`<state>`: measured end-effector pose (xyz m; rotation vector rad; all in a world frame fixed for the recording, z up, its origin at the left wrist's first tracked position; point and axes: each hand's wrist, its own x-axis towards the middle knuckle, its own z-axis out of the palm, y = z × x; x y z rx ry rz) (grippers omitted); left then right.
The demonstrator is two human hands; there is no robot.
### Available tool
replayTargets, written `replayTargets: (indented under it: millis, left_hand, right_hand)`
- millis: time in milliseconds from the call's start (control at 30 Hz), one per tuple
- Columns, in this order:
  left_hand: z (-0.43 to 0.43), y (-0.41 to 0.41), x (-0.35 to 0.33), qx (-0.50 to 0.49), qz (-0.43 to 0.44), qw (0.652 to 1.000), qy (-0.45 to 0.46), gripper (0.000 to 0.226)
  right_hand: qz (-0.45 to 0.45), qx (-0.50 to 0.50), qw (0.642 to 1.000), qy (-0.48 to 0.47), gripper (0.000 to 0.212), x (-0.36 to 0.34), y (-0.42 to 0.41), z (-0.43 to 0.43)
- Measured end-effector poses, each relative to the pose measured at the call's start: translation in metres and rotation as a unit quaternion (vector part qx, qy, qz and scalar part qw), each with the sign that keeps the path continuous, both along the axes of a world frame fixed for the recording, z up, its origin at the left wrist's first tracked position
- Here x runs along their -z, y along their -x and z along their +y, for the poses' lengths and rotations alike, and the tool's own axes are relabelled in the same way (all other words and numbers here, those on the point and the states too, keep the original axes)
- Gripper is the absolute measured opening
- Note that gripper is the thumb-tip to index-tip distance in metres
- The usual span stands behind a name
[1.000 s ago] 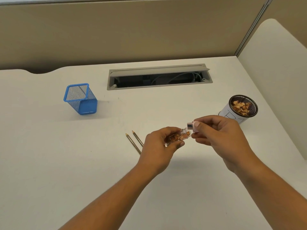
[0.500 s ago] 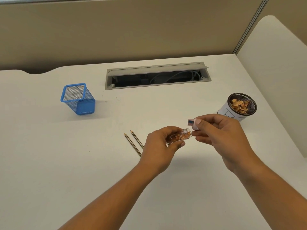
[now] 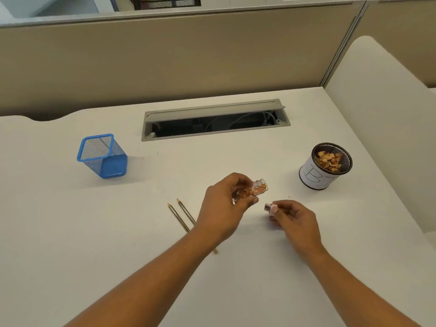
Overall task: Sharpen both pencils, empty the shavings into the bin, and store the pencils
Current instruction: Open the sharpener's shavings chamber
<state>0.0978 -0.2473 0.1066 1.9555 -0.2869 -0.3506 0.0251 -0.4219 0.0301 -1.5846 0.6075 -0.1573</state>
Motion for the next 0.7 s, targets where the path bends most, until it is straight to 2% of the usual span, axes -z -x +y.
replayTargets:
  millis: [200, 367, 700]
  left_hand:
    - [-0.041, -0.029, -0.012, 0.053, -0.058, 0.995, -0.059, 0.032]
    - [-0.092, -0.058, -0.027, 0.104, -0.123, 0.983, -0.092, 0.037]
    - [-0.181, -0.084, -0.032, 0.274, -0.183, 0.926, -0.186, 0.036]
  right_hand:
    - [-0.012, -0.048, 0.998, 0.043, 0.015, 0.014, -0.001, -0.008]
    - [-0.029, -0.065, 0.997, 0.038, 0.010, 0.019, 0.000, -0.009]
    - [-0.047, -0.075, 0.995, 0.041, 0.002, 0.024, 0.000, -0.006]
